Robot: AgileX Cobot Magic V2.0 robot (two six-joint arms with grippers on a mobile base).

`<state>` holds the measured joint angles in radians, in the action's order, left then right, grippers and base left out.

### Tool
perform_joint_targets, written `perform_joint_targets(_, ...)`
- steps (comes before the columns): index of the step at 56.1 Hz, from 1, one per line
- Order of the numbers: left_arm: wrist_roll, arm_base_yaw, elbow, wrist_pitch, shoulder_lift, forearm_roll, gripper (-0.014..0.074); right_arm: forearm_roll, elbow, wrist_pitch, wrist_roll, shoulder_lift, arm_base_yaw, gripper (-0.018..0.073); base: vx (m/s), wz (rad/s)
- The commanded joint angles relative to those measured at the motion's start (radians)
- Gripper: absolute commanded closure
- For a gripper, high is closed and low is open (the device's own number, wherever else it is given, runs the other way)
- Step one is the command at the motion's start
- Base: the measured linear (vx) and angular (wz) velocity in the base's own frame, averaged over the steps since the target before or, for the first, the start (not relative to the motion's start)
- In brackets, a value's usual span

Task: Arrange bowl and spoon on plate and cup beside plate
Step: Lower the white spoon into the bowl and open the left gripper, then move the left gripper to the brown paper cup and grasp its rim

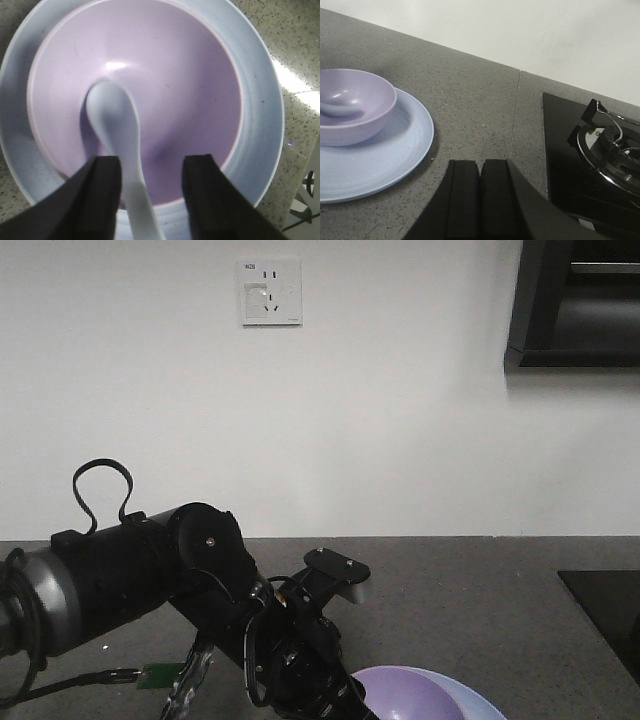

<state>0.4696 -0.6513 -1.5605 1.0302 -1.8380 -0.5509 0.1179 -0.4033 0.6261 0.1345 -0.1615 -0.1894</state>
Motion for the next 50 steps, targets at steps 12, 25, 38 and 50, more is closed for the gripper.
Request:
perform_joint_targets(12,0.019,-0.003,-0.033,-0.031,0.097,0.002,0.0079,0.012,-0.029,-0.086,0.002,-0.012,0.001,0.0571,0.0,0.0)
perform_joint_targets(25,-0.183,-0.003,-0.033,-0.008,0.253,0.343,0.0079,0.012,-0.029,-0.086,0.002,-0.012,0.001,0.057,0.0,0.0)
perform_joint_targets(38,-0.404,0.022,-0.032,0.219,0.41,0.781,0.0079,0.012,-0.029,-0.086,0.002,-0.012,0.001,0.0568,0.0,0.0)
perform_joint_targets(50,-0.453,0.152,0.022,0.222,0.538,0.831,0.0079,0.012,-0.029,-0.085,0.002,-0.012,0.001,0.0568,0.0,0.0)
